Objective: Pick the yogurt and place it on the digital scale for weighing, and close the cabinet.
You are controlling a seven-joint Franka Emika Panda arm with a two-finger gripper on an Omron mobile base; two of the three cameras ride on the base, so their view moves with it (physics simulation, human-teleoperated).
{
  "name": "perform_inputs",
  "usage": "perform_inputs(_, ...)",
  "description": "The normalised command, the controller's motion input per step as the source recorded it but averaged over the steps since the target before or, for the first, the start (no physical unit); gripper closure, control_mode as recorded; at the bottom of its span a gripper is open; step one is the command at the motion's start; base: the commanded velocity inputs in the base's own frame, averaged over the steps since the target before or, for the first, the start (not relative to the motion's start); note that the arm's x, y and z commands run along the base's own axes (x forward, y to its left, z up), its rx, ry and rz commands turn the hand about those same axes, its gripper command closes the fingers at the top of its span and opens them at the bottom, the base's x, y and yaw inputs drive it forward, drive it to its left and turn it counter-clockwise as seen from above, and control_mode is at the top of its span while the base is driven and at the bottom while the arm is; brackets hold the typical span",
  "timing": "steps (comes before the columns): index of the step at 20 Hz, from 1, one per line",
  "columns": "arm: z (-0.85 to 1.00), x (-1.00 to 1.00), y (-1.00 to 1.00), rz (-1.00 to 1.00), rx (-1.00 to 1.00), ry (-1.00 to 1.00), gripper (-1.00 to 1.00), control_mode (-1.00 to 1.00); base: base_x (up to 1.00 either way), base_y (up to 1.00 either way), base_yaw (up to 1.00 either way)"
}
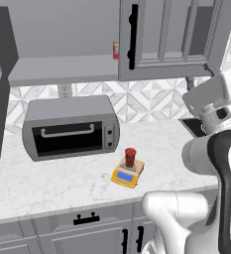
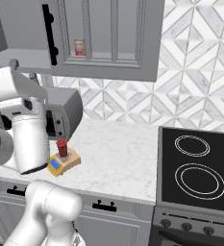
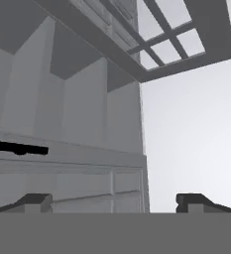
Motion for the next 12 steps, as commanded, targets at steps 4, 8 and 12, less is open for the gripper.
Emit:
perform_inputs(4, 0.00, -0.69, 0.79, 0.03, 0.00, 0.00, -1.00, -1.00, 0.00, 0.00, 0.00)
perform_inputs(8, 0.00, -0.97, 0.71, 0.15, 0.00, 0.00, -1.00, -1.00, 0.00, 0.00, 0.00)
perform_inputs(12, 0.00, -0.96, 0.85, 0.23, 0.00, 0.09, -1.00, -1.00, 0.00, 0.00, 0.00)
